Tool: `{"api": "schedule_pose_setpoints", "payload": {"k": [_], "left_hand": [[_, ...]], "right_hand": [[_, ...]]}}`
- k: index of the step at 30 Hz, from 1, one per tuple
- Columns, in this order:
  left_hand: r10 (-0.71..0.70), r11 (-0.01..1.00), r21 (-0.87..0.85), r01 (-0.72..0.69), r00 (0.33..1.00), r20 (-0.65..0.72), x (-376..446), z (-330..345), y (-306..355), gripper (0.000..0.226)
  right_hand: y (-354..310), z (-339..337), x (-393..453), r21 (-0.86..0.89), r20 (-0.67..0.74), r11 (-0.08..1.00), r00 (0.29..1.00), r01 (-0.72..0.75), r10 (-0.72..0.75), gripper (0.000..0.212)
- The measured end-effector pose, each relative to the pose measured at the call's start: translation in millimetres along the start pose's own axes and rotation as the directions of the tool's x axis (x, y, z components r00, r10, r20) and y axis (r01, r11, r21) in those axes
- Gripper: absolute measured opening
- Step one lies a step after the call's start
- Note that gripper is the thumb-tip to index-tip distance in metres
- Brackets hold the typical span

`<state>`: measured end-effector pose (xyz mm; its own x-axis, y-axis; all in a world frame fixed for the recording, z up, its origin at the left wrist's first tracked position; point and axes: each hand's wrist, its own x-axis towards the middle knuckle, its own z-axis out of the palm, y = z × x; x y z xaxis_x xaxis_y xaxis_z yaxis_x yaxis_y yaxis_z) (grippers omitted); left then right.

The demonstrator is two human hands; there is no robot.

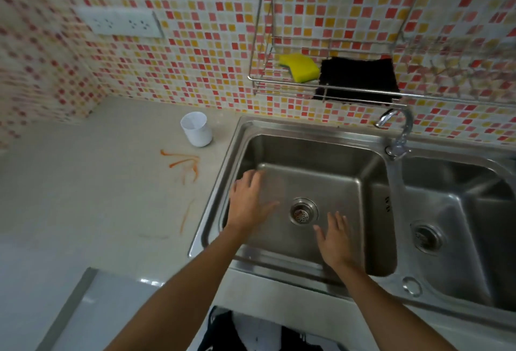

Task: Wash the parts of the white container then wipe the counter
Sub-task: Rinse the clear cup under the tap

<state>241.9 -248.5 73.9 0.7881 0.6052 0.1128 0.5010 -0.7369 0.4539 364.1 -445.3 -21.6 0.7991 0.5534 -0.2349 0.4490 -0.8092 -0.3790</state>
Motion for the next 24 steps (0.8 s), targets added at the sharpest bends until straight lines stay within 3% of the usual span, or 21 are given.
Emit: {"api": "schedule_pose_setpoints", "payload": {"k": [2,4,7,13,16,18,21,24], "left_hand": [[-0.111,0.968,-0.229,0.099,0.993,-0.041,-1,-18,-23,0.079],[-0.191,0.927,-0.342,0.154,0.978,-0.078,-5,-37,-50,0.077],[-0.276,0.918,-0.334,0.214,0.949,-0.151,-10,-62,-104,0.086],[-0.465,0.842,-0.423,0.335,0.849,-0.252,-28,-104,-223,0.085],[-0.499,0.829,-0.413,0.377,0.833,-0.24,-35,-115,-268,0.086],[-0.503,0.823,-0.415,0.388,0.837,-0.215,-38,-117,-291,0.085],[-0.483,0.823,-0.418,0.384,0.861,-0.16,-41,-112,-313,0.084],[-0.465,0.816,-0.442,0.372,0.877,-0.121,-42,-106,-324,0.085]], "right_hand": [[-24,8,6,0.09,-0.018,0.996,1.0,0.026,-0.024,0.062],[-54,16,12,0.153,-0.066,0.985,0.995,0.082,-0.072,0.059],[-105,30,17,0.153,-0.114,0.977,0.985,0.147,-0.131,0.058],[-219,73,25,0.278,-0.08,0.919,0.96,0.28,-0.269,0.056],[-259,100,31,0.194,-0.085,0.93,0.95,0.311,-0.3,0.05],[-277,115,33,0.097,-0.084,0.935,0.939,0.341,-0.334,0.056],[-289,134,33,0.012,-0.081,0.938,0.935,0.347,-0.345,0.066],[-292,147,34,-0.034,-0.116,0.947,0.94,0.32,-0.322,0.06]]}}
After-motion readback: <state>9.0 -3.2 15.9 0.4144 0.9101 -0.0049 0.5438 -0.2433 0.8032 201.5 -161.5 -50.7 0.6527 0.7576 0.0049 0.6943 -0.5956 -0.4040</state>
